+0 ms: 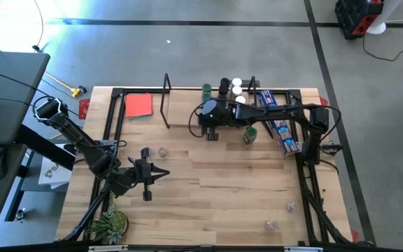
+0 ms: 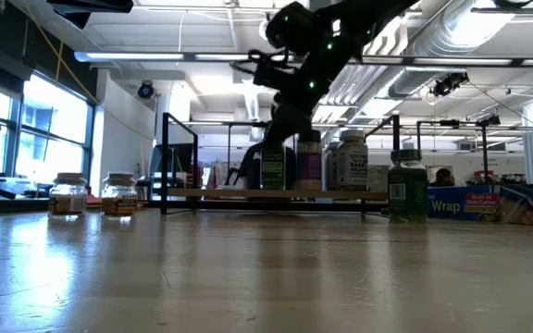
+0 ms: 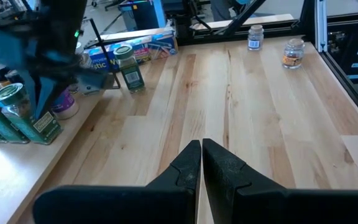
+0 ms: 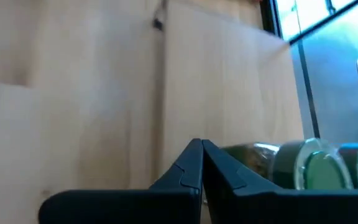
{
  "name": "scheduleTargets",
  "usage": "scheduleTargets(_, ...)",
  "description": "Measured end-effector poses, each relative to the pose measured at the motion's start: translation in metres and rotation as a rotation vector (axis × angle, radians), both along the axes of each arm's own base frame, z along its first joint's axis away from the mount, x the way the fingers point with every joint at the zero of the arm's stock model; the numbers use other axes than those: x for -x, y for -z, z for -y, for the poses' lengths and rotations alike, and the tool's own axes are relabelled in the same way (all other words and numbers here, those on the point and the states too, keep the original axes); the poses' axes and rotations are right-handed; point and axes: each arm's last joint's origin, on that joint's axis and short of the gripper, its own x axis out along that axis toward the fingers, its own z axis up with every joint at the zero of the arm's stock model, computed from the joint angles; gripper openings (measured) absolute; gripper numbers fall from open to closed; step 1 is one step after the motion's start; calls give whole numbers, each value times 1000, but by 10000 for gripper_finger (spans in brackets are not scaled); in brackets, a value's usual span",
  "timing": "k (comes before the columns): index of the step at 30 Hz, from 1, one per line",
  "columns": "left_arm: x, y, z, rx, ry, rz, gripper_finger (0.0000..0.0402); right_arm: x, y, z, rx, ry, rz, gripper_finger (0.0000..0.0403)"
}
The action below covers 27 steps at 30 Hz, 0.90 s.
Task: Shelf spices
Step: Put the green seasoning bottle on the shelf aligned with the other green seasoning bottle bottles
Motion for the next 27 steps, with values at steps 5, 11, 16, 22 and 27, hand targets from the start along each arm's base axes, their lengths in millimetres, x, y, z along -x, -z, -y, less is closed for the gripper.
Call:
scheduleTargets(5, 0, 0, 0, -4, 0, -4, 14, 10, -32, -46, -98, 5, 81, 0)
scheduleTargets(11, 0, 1, 0, -6, 0, -6, 14, 55, -68, -95, -318, 143, 34, 0)
scheduleTargets(16, 0, 1, 0, -6, 0, -6, 14, 108, -81, -104, -453, 413, -162, 19)
scheduleTargets(22, 0, 1, 0, -6, 0, -6, 14, 142, -81, -100, -259, 388, -447, 97)
scheduleTargets(27, 0, 1, 0, 2, -3, -4, 14, 144, -55, -83, -202, 340, -541, 178)
